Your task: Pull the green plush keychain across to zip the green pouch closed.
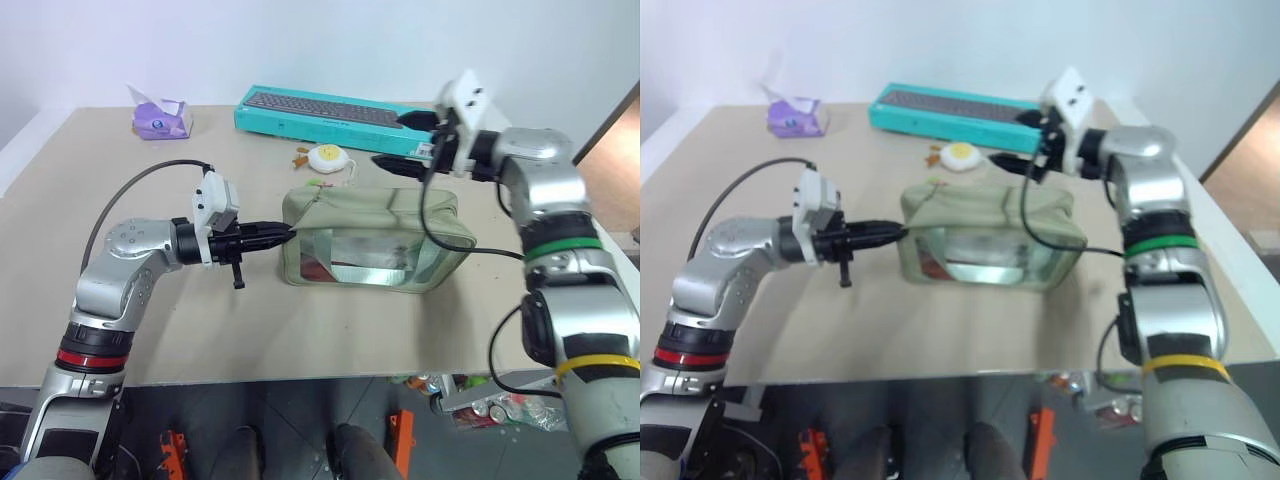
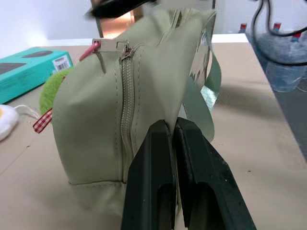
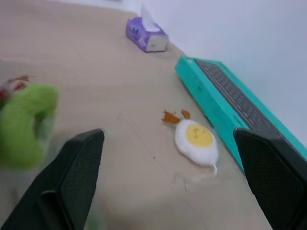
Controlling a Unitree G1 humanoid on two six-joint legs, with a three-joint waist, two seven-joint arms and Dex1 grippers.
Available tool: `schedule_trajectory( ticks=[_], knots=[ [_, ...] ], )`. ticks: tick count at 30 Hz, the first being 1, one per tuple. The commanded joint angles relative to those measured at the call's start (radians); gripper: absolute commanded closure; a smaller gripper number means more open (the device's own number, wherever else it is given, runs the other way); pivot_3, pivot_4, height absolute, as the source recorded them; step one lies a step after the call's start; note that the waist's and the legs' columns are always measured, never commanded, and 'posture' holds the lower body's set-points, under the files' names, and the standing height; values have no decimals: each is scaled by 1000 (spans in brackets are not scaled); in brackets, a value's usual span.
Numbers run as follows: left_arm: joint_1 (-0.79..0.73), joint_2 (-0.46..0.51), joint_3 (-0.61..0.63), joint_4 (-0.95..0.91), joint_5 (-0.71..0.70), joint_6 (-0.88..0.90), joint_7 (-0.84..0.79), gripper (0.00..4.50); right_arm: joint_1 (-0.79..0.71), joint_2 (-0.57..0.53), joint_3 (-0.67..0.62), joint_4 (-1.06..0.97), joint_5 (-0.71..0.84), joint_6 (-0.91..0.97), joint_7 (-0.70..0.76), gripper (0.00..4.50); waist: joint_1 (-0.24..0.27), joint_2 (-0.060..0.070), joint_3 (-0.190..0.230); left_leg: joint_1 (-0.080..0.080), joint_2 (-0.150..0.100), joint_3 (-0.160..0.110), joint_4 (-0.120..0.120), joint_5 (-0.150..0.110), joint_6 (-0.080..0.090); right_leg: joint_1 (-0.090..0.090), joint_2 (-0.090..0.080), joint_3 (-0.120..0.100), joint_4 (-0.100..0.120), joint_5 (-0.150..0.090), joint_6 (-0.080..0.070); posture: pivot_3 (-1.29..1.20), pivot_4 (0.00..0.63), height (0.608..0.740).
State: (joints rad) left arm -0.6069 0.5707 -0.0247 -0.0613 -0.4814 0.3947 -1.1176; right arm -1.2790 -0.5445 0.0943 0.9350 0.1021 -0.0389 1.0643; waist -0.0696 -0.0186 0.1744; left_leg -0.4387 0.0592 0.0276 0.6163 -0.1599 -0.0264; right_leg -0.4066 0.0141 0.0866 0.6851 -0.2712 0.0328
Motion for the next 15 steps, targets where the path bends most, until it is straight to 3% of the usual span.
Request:
schedule_trajectory(
  ticks=[1, 6, 15],
  knots=[
    [-8, 5, 17, -34, -9, -4, 11, 4500, -50, 28, 20, 98, -52, -111, 29, 44, 3, 0, 0, 0, 0, -1, 0, 0, 0, 0, 0, -1, 0, 0, 0, 0, 150, 740],
    [-30, -14, 23, -10, 9, -15, 65, 4500, -10, 56, 46, 58, -48, -123, 204, 44, 14, 0, 0, -1, -1, -1, 0, 0, 0, 0, -2, -2, 0, 0, 1, 0, 150, 740],
    [-43, -21, 0, -16, 20, -12, 78, 4500, 64, 67, 40, -79, -18, -48, 314, 44, 15, 0, 0, 0, -1, -1, 1, 0, -1, 1, -1, -2, 1, 0, 0, 0, 150, 740]
  ],
)
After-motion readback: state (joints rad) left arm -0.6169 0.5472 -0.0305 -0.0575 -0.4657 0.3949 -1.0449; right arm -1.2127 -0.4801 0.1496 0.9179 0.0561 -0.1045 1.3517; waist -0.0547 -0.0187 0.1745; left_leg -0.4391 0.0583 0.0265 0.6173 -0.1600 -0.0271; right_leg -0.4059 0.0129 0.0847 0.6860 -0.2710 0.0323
